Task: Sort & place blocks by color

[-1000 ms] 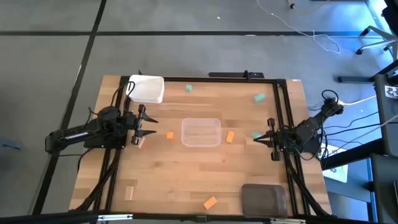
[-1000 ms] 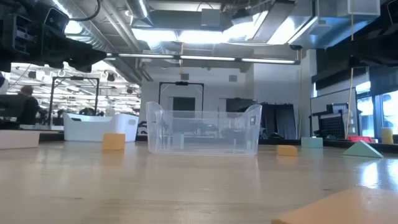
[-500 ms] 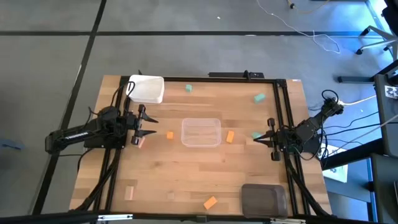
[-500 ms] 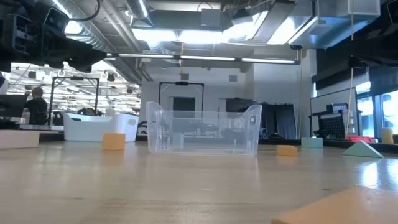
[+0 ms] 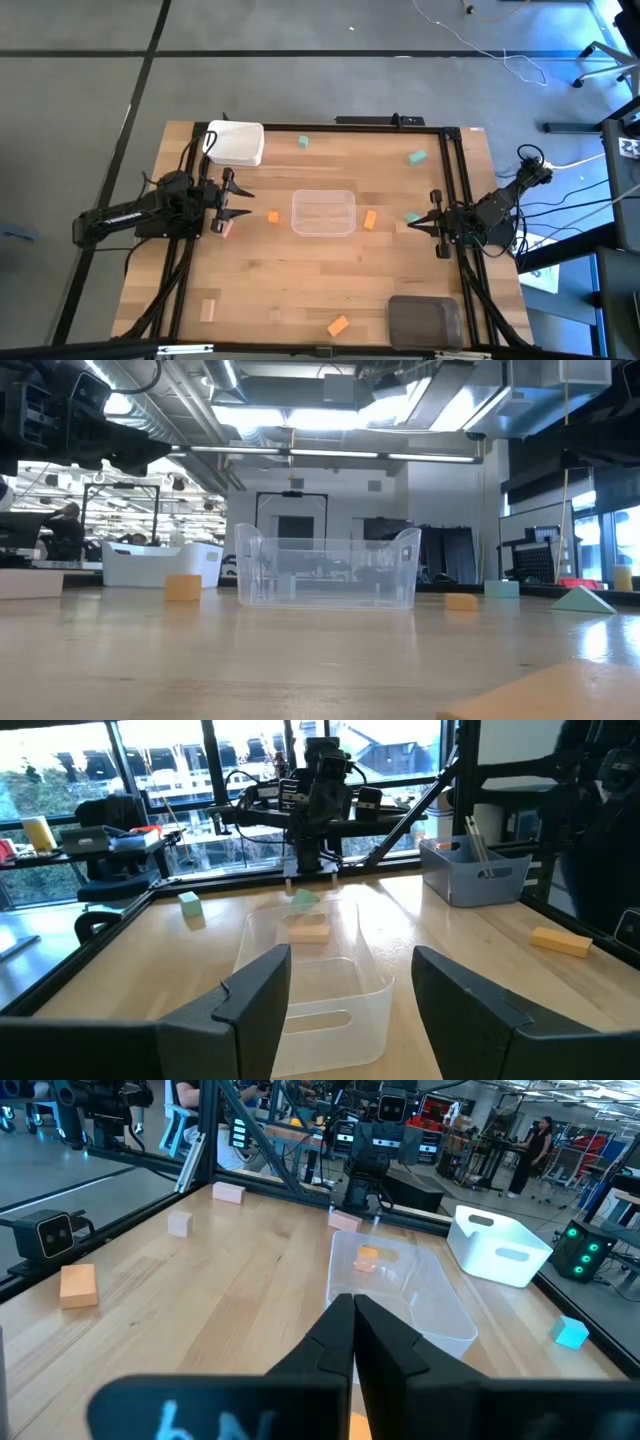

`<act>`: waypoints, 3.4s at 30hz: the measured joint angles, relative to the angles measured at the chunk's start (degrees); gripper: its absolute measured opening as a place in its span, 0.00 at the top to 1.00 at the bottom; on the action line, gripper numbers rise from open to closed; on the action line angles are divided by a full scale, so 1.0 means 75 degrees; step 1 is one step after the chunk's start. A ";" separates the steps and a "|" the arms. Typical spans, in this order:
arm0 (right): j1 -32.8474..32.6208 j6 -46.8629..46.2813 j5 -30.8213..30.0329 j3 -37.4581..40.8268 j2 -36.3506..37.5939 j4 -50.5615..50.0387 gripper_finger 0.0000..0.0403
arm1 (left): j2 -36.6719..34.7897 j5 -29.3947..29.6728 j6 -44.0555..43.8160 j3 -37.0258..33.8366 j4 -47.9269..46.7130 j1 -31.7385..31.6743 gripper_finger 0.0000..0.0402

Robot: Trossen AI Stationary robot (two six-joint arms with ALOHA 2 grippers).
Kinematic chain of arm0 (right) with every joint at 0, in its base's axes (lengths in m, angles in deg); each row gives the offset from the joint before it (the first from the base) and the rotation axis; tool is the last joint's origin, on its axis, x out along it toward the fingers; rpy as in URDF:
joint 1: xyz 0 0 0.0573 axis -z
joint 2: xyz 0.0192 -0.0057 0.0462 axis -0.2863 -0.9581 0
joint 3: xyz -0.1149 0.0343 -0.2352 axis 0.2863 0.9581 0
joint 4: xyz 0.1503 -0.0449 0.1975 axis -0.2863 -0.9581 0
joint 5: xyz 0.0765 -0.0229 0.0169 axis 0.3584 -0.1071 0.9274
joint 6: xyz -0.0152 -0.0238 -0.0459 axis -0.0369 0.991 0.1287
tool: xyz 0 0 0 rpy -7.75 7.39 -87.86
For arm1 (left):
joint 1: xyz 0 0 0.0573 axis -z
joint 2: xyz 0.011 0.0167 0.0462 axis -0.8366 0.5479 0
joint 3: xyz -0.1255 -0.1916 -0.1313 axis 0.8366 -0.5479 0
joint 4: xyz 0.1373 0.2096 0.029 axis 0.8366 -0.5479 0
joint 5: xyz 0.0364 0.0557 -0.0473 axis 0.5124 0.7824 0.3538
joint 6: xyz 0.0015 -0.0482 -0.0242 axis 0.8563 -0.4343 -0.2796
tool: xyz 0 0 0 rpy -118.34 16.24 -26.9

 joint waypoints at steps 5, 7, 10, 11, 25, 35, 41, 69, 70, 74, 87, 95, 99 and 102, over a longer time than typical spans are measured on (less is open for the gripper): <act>0.0000 0.0000 -0.0001 0.0000 0.0000 -0.0002 0.96 | 0.0002 0.0000 0.0000 0.0000 -0.0002 0.0000 0.50; 0.0001 0.0000 0.0000 0.0000 0.0000 0.0000 0.96 | 0.0000 0.0000 0.0000 -0.0002 -0.0002 0.0000 0.50; 0.0000 0.0000 0.0000 0.0000 0.0000 0.0000 0.96 | 0.0001 -0.0001 0.0000 0.0000 -0.0002 0.0002 0.50; 0.0000 0.0000 0.0000 0.0000 0.0000 0.0000 0.96 | 0.0000 0.0000 0.0000 -0.0002 -0.0001 0.0002 0.50; 0.0000 -0.0191 0.0002 0.0000 0.0000 0.0000 0.96 | 0.0002 0.0000 0.0000 -0.0002 0.0000 0.0000 0.50; 0.0001 -0.1843 0.0004 0.0000 0.0000 0.0002 0.96 | 0.0002 -0.0003 0.0000 0.0000 0.0005 0.0000 0.50; 0.0000 -0.1408 0.0000 0.0000 0.0000 0.0000 0.96 | 0.0007 0.1150 -0.1614 0.0273 -0.0171 -0.0001 0.50; 0.0003 -0.1021 0.0263 0.0000 0.0000 -0.0003 0.96 | 0.7627 0.1157 -0.0607 0.7030 -0.7582 0.0235 0.50; 0.0003 -0.0993 0.0238 0.0000 0.0000 -0.0003 0.96 | 0.7748 0.1164 -0.0596 0.7028 -0.7584 0.0298 0.50; 0.0003 -0.1002 0.0005 0.0000 0.0000 -0.0006 0.96 | 0.8075 0.1139 -0.0607 0.7027 -0.7499 0.0504 0.50; 0.0003 -0.0991 0.0003 0.0000 0.0000 -0.0006 0.96 | 0.8477 0.1404 -0.0627 0.7030 -0.7418 0.0977 0.50; 0.0003 -0.0991 0.0000 0.0000 0.0000 -0.0006 0.96 | 0.8465 0.2004 -0.1379 0.7030 -0.6983 0.0988 0.50; 0.0003 -0.0980 -0.0003 0.0000 0.0000 -0.0006 0.96 | 0.8465 0.2038 -0.1424 0.7030 -0.6997 0.0988 0.50; 0.0003 -0.0997 -0.0022 0.0000 0.0000 -0.0006 0.96 | 0.8592 0.2066 -0.0771 0.7030 -0.6990 0.1075 0.50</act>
